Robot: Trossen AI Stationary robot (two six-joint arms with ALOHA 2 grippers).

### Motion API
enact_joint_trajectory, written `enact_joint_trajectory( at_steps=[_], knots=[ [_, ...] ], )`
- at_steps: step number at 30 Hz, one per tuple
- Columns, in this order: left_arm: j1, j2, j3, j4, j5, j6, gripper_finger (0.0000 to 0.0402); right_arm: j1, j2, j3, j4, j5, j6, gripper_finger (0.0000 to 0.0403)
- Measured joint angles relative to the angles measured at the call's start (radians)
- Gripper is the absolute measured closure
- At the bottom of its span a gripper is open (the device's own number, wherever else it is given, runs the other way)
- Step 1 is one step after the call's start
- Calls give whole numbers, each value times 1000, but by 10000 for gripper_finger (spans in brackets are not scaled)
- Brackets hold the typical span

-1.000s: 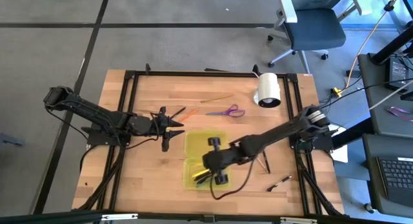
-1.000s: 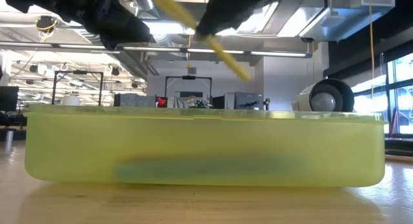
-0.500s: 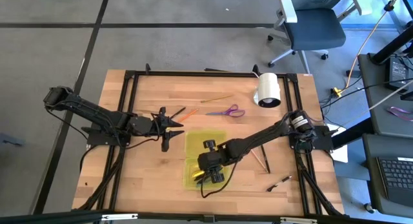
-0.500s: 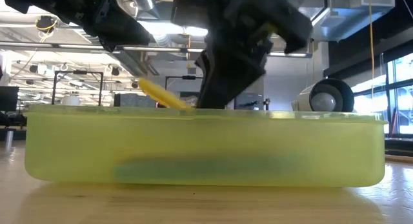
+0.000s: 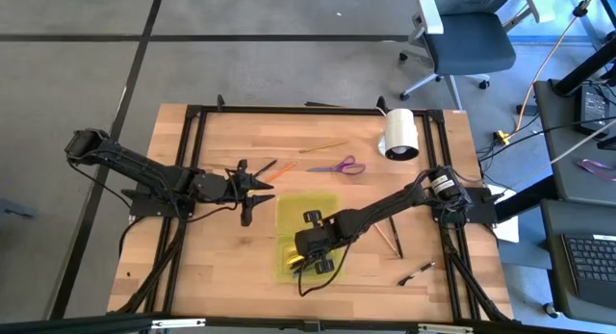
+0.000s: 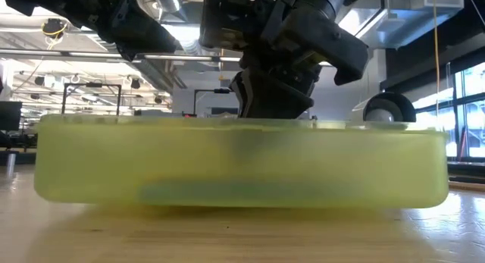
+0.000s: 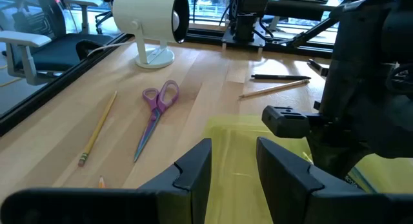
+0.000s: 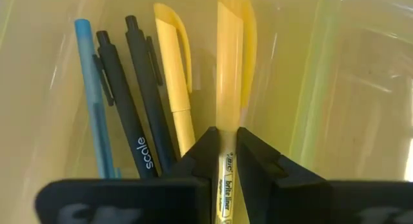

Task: Pick & place school supplies into a supply box
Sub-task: Put the yellow pen into the yellow supply box, then put the black pen into the yellow supply box

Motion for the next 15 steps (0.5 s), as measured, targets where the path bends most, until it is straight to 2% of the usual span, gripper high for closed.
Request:
enact_joint_trajectory(
  at_steps=[10,15],
  knots=[
    [0,0,0,0,0,1,286,0,0,0,22,0,-21,309],
    [0,0,0,0,0,1,286,0,-27,13,-33,0,117,296]
  ],
)
